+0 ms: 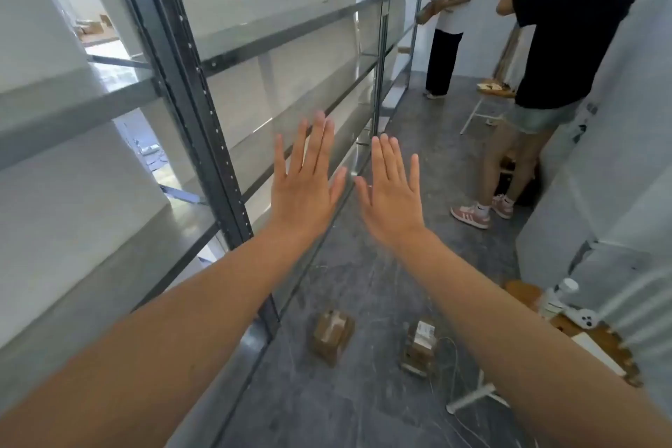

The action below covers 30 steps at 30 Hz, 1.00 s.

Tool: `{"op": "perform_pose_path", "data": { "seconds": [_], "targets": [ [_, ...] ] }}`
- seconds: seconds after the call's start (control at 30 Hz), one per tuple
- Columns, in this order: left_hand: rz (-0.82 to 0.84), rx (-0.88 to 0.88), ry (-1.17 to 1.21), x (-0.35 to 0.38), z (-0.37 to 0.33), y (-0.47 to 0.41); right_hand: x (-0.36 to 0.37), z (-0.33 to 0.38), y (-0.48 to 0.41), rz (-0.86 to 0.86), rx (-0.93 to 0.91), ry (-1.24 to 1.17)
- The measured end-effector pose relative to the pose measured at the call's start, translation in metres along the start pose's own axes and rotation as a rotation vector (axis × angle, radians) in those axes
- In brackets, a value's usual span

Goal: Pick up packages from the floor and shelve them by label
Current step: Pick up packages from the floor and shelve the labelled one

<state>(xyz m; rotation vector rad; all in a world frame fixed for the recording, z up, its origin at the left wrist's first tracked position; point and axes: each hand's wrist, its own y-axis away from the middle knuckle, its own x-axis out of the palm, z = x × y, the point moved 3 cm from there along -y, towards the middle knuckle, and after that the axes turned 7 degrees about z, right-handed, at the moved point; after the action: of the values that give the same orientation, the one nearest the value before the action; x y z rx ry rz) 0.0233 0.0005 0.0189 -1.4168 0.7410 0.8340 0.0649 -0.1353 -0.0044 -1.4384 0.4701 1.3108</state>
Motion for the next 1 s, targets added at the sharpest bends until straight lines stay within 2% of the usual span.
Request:
{"op": "perform_pose_path", "data": {
  "seconds": [0.1,0.33,0.67,1.0],
  "targets": [
    [0.057,-0.050,0.002,0.024,0.003,-0.012,0.025,-0.014,-0.009,0.073,0.045,0.027],
    [0.190,-0.024,0.054,0.094,0.035,-0.023,0.097,-0.025,-0.017,0.254,0.153,0.030],
    [0.425,0.108,0.177,0.220,0.085,-0.022,0.210,-0.019,-0.018,0.373,0.380,0.001],
    [0.699,0.004,0.240,0.355,0.103,0.041,0.323,-0.052,0.009,0.613,0.436,0.001]
  ]
}}
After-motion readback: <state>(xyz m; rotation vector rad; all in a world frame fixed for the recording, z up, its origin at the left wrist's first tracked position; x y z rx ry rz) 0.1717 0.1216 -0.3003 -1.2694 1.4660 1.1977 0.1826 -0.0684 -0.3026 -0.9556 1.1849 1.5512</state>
